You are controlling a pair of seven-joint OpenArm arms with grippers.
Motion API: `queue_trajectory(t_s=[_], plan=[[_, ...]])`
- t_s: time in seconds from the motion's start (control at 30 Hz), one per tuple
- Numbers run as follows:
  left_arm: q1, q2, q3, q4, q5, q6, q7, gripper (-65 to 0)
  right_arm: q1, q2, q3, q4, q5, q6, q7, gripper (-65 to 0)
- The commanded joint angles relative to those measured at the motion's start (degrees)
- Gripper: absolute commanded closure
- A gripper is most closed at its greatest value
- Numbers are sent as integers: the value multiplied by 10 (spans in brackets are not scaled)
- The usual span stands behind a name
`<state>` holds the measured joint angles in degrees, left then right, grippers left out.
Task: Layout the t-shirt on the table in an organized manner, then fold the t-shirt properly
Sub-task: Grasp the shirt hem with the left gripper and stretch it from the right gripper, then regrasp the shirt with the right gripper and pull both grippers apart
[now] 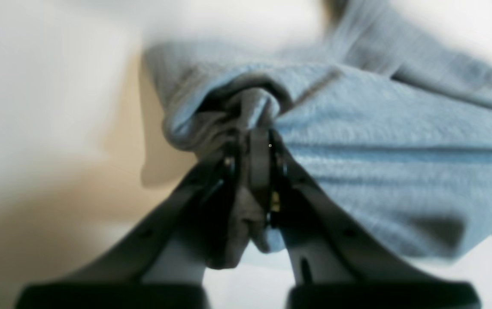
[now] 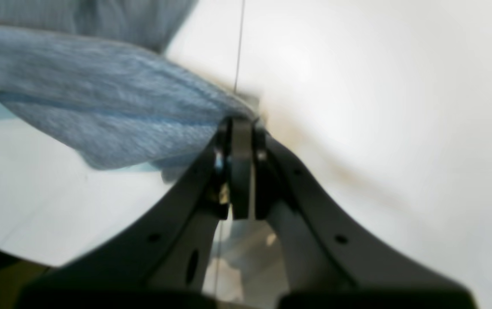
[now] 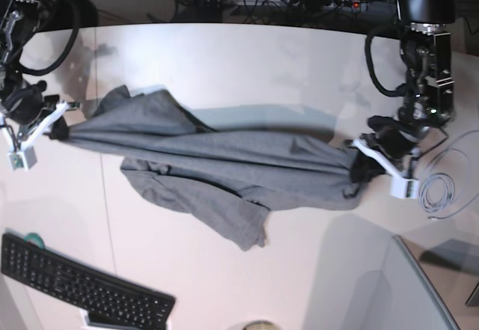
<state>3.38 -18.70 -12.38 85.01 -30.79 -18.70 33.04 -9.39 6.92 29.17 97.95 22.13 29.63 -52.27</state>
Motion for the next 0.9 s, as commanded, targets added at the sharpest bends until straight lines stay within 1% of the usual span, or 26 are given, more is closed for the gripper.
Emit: queue_trajectory(t_s=[0.0,0.07,0.13,0.23,0.27,0.33,0.47,0.53,0.6,0.63,0.7,0.73,0.77,0.83,0.87], plan=[[4,-13,-24,34,2,11,-8,0,11,13,5,23,-5,-1,-9,0],[17,-11,-59,88,2,11,18,0,14,17,5,42,-5,-1,-50,0],[28,-8,-85,142,2,11,49,0,11,17,6,68,-5,-1,-77,0],[31,5,-90,181,3,11,66,0,-1,17,6,93,-5,0,-94,0],[28,5,-87,179,3,11,67,0,-2,17,5,93,-5,0,-94,0],[13,6,-55,160,13,11,67,0,1,17,-9,90,-5,0,-92,0],[8,9,-15,127,63,11,67,0,6,15,-46,79,-4,2,-94,0],[21,25,-17,114,84,11,67,0,4,5,-71,73,-1,3,-91,0],[37,36,-37,105,109,11,66,0,2,-8,-98,72,-4,3,-88,-2],[45,42,-46,102,120,10,66,0,3,-12,-113,73,-4,2,-78,-2],[63,51,-63,98,145,8,65,0,6,-20,-153,71,-5,-2,-41,-6],[70,53,-67,97,156,8,64,0,6,-22,-175,64,-5,-2,-18,-30],[77,54,-68,94,164,8,64,0,8,-22,-198,57,-5,-2,2,-69],[90,55,-72,89,176,8,64,0,17,-22,-246,38,-5,-2,30,-191],[94,55,-72,86,183,8,64,0,21,-22,-268,25,-5,-2,39,-264]])
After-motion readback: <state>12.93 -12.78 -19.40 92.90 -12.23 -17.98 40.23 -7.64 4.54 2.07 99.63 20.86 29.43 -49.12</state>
